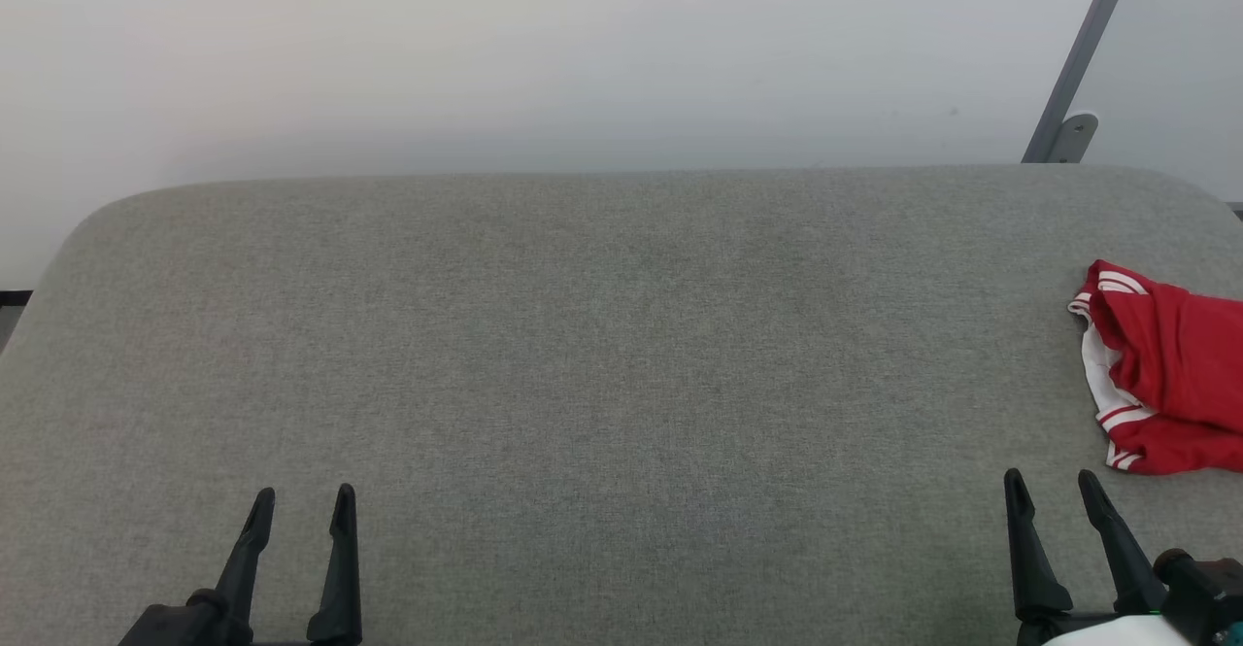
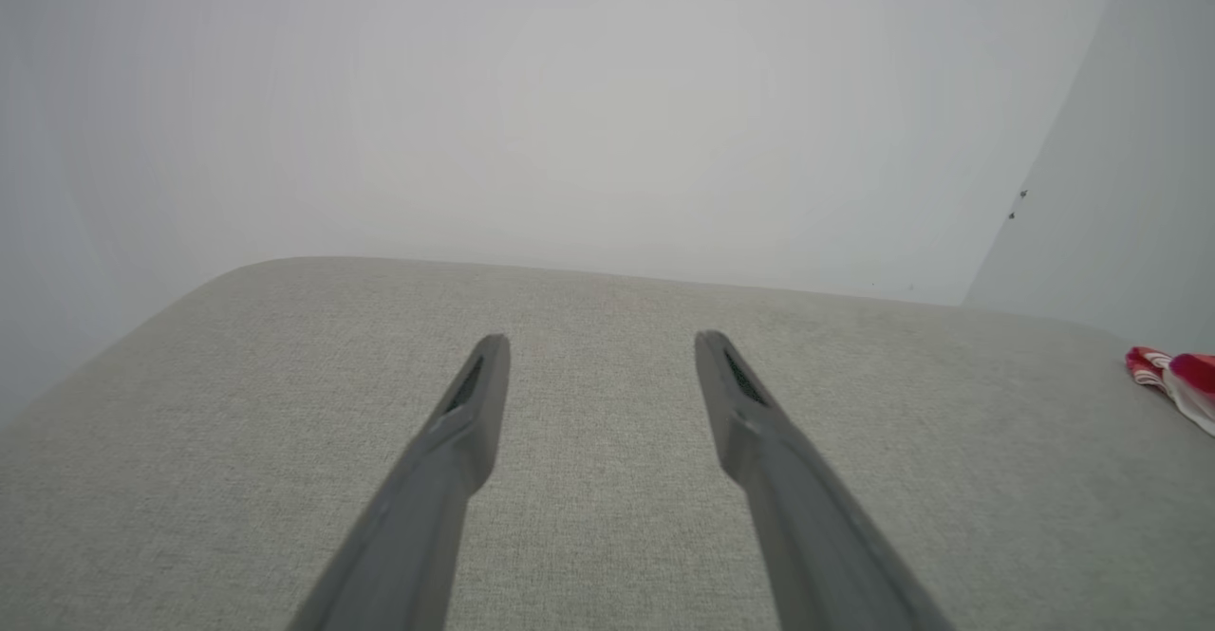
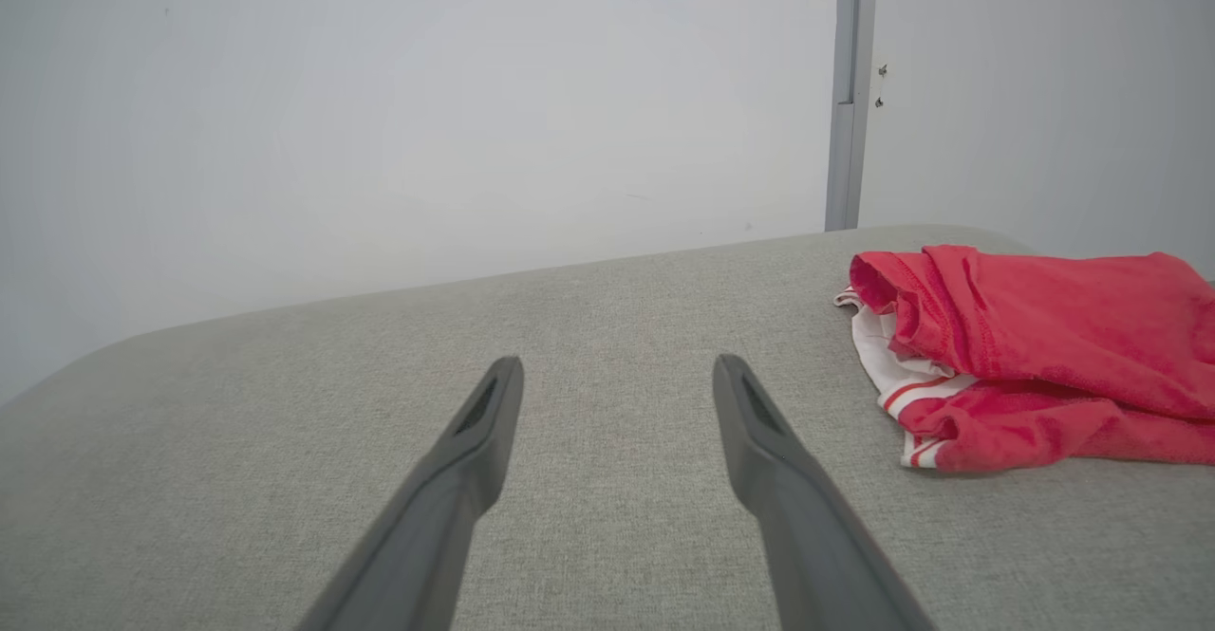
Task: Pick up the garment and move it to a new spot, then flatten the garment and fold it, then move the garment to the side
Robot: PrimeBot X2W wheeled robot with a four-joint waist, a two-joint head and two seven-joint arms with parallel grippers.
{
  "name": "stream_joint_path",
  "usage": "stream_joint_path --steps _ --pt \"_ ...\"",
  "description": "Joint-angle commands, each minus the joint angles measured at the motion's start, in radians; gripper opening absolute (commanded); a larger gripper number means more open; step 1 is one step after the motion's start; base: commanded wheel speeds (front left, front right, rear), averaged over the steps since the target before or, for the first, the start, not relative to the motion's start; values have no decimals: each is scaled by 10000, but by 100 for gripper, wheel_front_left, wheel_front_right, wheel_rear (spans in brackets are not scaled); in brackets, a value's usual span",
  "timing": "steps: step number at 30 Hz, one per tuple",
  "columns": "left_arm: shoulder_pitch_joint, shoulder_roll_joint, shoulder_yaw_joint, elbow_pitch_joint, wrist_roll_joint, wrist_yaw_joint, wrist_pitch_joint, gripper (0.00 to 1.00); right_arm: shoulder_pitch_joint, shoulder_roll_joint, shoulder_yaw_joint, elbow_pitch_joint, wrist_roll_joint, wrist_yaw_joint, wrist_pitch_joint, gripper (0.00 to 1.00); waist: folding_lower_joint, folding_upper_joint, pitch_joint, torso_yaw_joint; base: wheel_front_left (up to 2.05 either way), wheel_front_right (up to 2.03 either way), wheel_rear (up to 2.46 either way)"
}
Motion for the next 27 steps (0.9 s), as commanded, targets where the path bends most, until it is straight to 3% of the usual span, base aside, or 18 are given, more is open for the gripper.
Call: stream_joint_path --steps 1,15,16,20,27 --pt "-1 -23 30 0 48 -12 -51 100 90 -16 10 -68 -25 -2 -37 100 0 0 0 7 0 0 0" --pt "31 -55 65 -195 696 -11 -51 100 100 -19 36 -85 -36 -2 -38 100 0 0 6 47 0 0 0" --pt "5 -62 62 -172 688 2 0 0 52 -1 52 -23 -4 0 2 0 0 0 9 50 0 0 0" --pt "70 -178 18 132 535 4 38 0 117 79 101 271 143 0 55 0 0 0 11 48 0 0 0" --pt "-203 -148 24 292 -940 23 325 0 -131 143 28 323 1398 0 417 0 0 0 23 23 0 0 0"
